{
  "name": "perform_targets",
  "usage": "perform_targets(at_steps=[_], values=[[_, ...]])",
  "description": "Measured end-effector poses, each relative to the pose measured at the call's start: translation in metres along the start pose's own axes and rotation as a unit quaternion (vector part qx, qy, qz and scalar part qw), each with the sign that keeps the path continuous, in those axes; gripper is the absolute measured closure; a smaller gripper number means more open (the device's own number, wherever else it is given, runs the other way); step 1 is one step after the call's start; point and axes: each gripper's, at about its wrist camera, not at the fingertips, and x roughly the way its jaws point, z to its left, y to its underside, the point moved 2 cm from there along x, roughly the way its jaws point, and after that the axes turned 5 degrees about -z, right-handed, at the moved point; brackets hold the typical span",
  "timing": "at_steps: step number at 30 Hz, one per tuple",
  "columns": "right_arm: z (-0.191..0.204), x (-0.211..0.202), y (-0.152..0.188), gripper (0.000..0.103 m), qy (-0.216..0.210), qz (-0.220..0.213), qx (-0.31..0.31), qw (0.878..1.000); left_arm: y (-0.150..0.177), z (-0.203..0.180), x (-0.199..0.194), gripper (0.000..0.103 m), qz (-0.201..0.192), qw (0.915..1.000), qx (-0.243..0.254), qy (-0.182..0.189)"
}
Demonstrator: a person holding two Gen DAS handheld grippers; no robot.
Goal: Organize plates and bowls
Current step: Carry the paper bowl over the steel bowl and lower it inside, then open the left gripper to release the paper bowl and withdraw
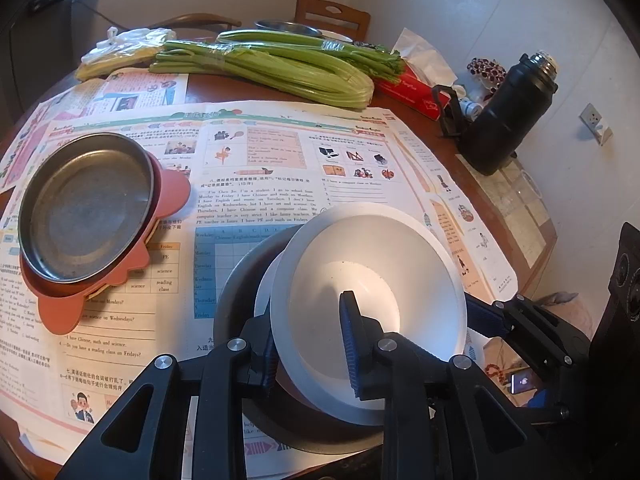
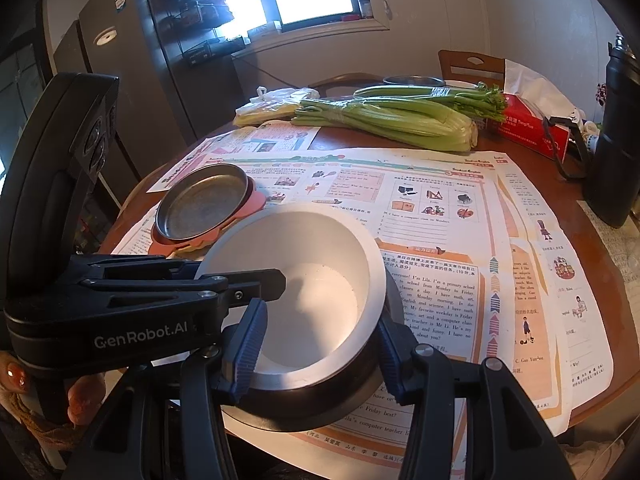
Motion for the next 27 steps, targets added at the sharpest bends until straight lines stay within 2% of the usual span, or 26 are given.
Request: perform_targets(at_steps=[27], values=[[-0.0073, -0.0065, -0.0028, 0.051, 0.012, -0.011, 0.009, 1.000, -0.0015, -0.0006, -0.0091, 0.075, -0.016, 0.9997, 0.007, -0.015]])
